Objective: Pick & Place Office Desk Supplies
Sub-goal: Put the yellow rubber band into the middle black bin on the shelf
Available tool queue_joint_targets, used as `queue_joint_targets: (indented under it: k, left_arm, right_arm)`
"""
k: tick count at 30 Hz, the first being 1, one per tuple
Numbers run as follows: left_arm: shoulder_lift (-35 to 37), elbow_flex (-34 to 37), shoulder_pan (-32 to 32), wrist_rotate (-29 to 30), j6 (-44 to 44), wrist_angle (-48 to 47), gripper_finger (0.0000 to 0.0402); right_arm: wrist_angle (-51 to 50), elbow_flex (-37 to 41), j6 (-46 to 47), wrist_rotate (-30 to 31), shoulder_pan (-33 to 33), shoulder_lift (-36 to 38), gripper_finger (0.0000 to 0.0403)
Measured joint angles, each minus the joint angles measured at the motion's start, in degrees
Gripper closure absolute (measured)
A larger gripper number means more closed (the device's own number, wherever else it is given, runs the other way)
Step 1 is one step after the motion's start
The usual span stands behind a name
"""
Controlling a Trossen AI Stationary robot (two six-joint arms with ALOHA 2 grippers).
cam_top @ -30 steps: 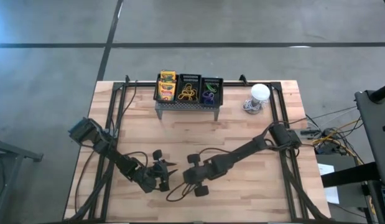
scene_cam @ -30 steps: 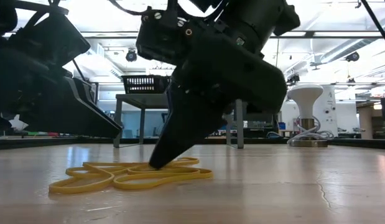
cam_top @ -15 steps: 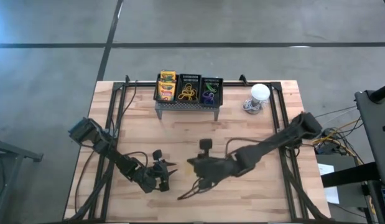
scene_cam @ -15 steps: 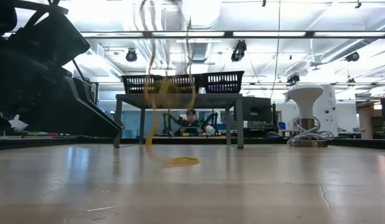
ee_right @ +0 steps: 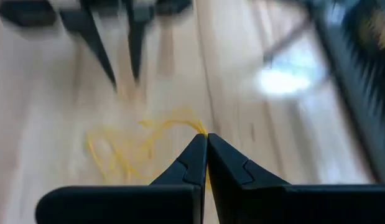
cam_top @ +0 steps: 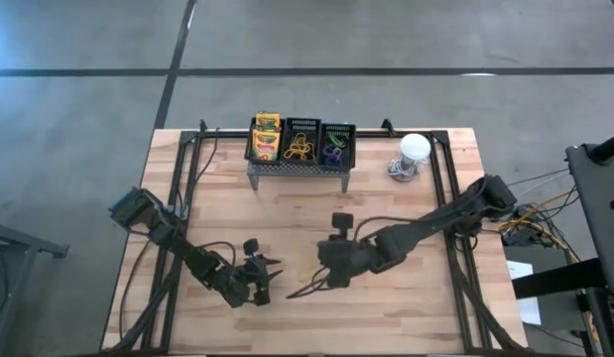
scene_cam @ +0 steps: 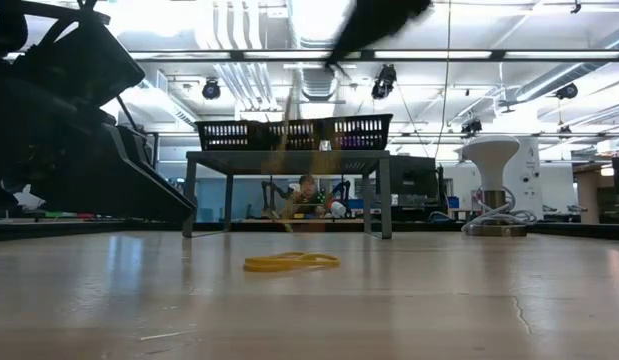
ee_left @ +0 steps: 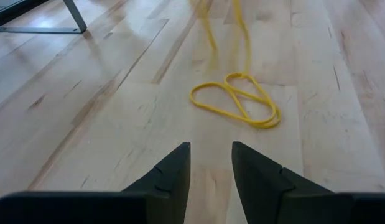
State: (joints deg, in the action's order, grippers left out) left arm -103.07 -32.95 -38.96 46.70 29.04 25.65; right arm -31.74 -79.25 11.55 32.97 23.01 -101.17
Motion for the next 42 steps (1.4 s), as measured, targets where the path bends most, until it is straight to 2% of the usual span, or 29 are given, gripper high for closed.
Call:
queue_joint_targets:
  k: [9,15,19,24,26,28,34,39,42]
  left_arm:
    - [0.0,0.0,0.0,-0.02,0.0,0.02,0.0281]
    - [0.0,0.0,0.0,-0.02,0.01,0.0,0.0281]
    - [0.0,0.0,-0.01,-0.02,0.01,0.01,0.0281]
    - [0.0,0.0,-0.02,-0.02,0.02,0.02,0.0281]
    - [0.0,0.0,-0.02,-0.02,0.02,0.02,0.0281]
    - [0.0,0.0,0.0,-0.02,0.02,0.02,0.0281]
    - [0.0,0.0,-0.02,-0.01,0.14,0.0,0.0281]
    - [0.0,0.0,0.02,-0.01,0.15,0.0,0.0281]
    - [0.0,0.0,0.02,0.0,0.15,0.0,0.0281]
  right_arm:
    - [-16.61,6.27,23.64,-0.21,0.08,-0.57,0.039]
    - [-24.58,7.34,32.19,-0.63,0.38,-0.48,0.0333]
    - [-18.95,9.0,27.81,-2.84,0.84,-0.46,0.0284]
    - [1.77,14.59,11.54,-12.69,1.7,-0.47,0.0244]
    - [9.78,17.46,7.51,-17.92,1.36,-0.68,0.0236]
    - [14.96,19.56,5.38,-20.0,0.74,-1.1,0.0233]
    - [16.89,22.34,6.21,-18.27,-1.21,-1.35,0.0243]
    - [17.22,23.69,6.43,-22.54,-3.01,-1.69,0.0268]
    - [17.11,24.53,6.47,-22.75,-3.0,-1.88,0.0283]
